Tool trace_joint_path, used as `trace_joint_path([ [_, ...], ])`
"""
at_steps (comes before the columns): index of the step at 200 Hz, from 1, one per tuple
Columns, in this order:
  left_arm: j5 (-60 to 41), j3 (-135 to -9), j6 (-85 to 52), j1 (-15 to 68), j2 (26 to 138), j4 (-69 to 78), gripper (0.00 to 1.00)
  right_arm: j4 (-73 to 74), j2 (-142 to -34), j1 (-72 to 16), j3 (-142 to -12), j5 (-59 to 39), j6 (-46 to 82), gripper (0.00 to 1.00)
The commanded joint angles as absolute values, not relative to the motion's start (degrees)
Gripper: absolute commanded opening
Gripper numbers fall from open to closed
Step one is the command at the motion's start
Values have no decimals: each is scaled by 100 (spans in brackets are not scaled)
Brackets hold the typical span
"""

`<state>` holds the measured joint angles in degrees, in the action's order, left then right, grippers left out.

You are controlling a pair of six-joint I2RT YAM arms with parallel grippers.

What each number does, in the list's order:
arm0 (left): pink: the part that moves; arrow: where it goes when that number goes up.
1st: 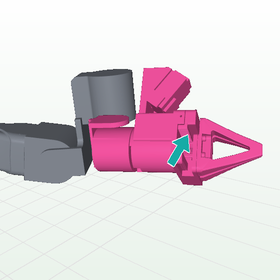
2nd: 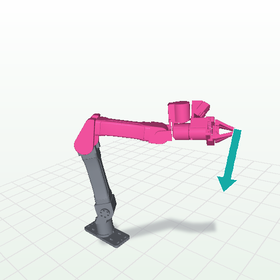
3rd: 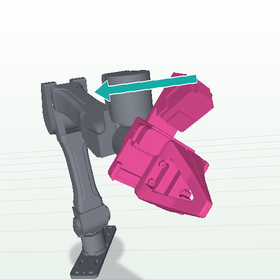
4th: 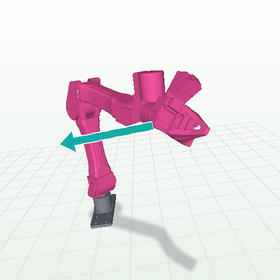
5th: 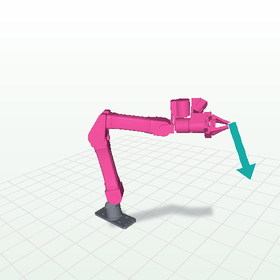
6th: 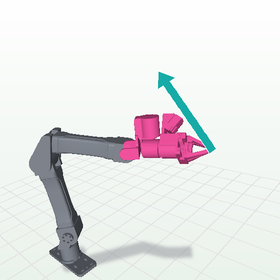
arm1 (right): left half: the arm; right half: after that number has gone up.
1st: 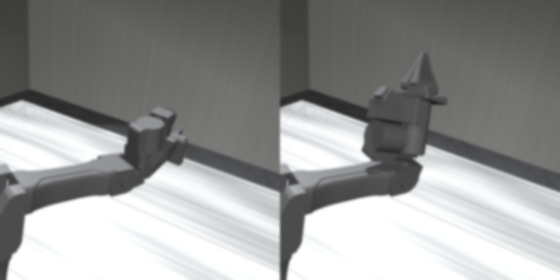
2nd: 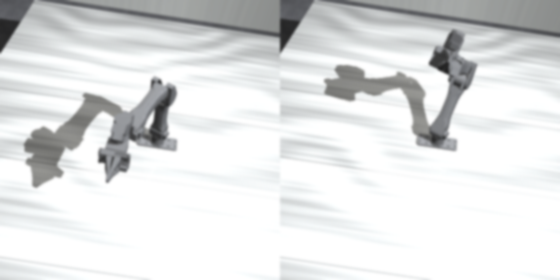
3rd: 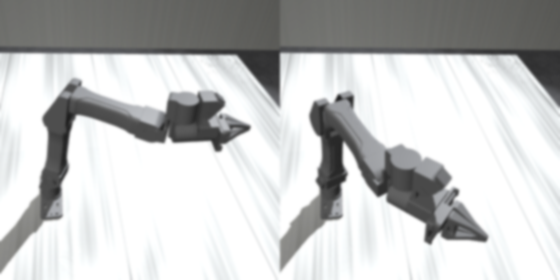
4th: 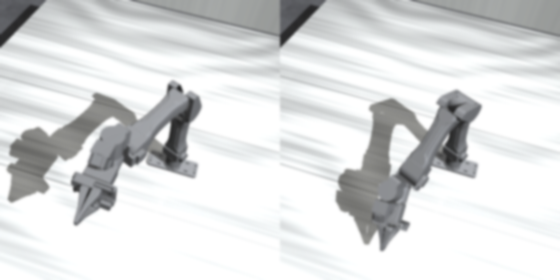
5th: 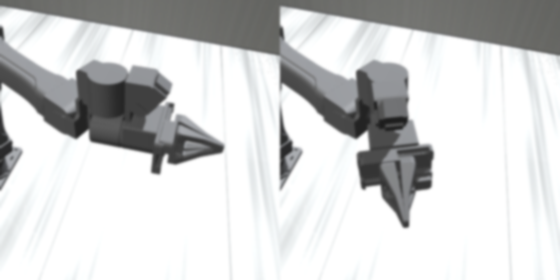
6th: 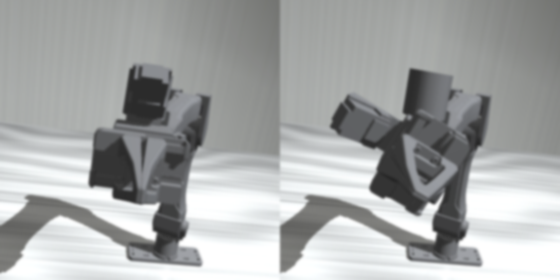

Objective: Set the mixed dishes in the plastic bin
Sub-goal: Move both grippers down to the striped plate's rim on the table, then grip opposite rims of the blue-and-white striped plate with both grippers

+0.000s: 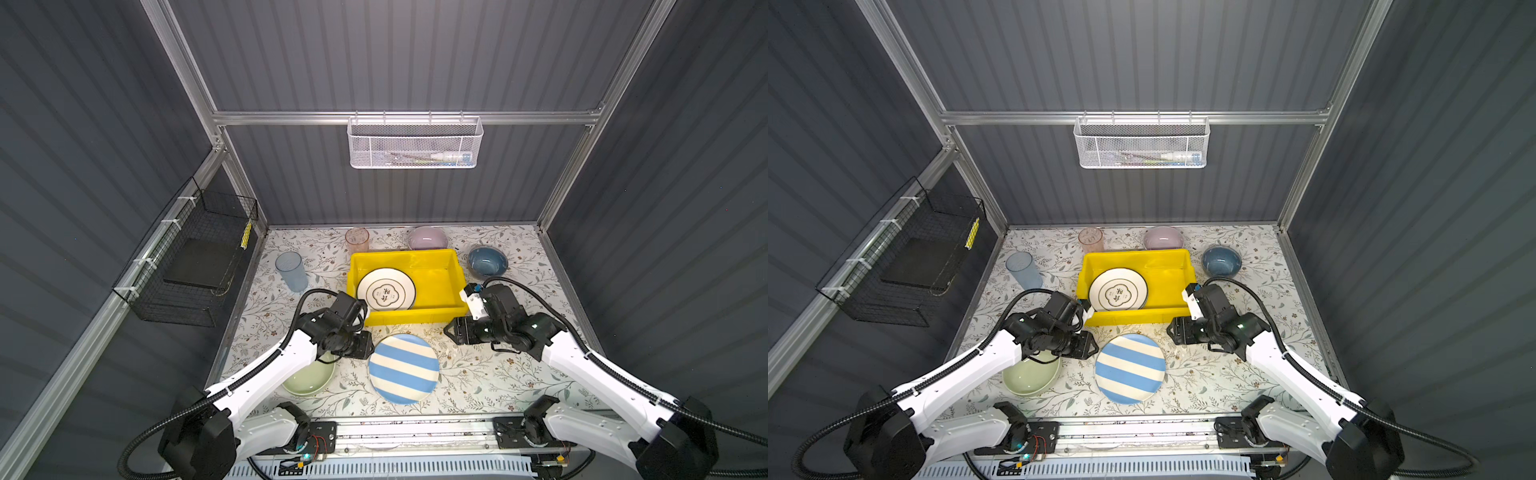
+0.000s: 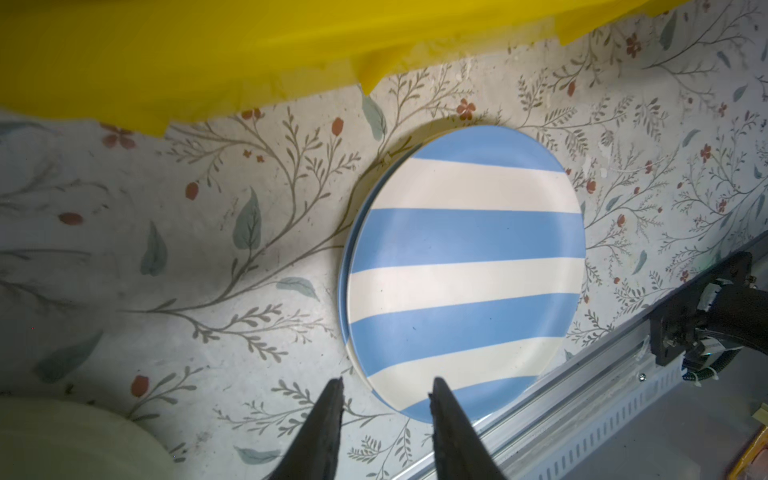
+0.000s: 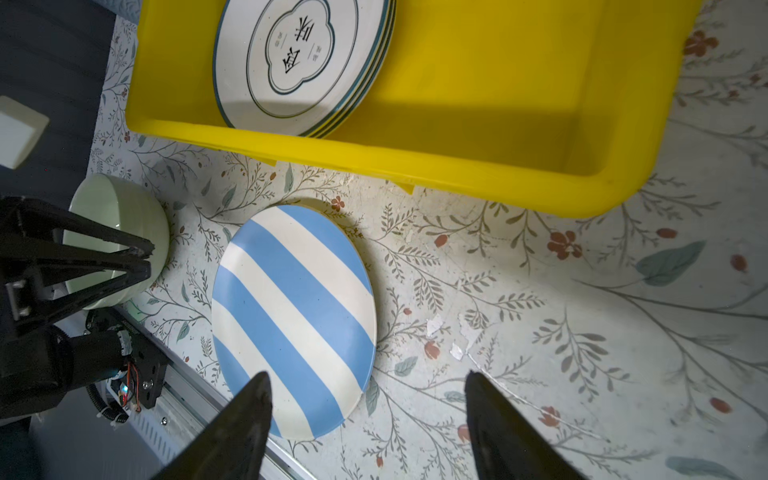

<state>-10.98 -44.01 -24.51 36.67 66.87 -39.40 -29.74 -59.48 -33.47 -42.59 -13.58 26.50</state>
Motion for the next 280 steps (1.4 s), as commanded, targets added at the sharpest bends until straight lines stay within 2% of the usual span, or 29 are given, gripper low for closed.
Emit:
trace_joint_path([
  [1, -1120, -4168, -2762, 3726, 6684, -3724, 36, -2714, -5755, -3484, -3952, -1460, 2971, 73],
  [74, -1291, -3897, -2814, 3762, 7100, -3222, 30, -1791, -5999, -3709, -3035, -1371, 3488, 70],
  [194, -1377, -3842, -2751, 3805, 7690, -2882, 28, -1130, -6727, -3736, -2817, -1553, 3604, 70],
  [280, -1450, -3865, -2760, 3849, 7906, -2688, 28, -924, -7047, -3806, -2812, -1736, 3665, 63],
])
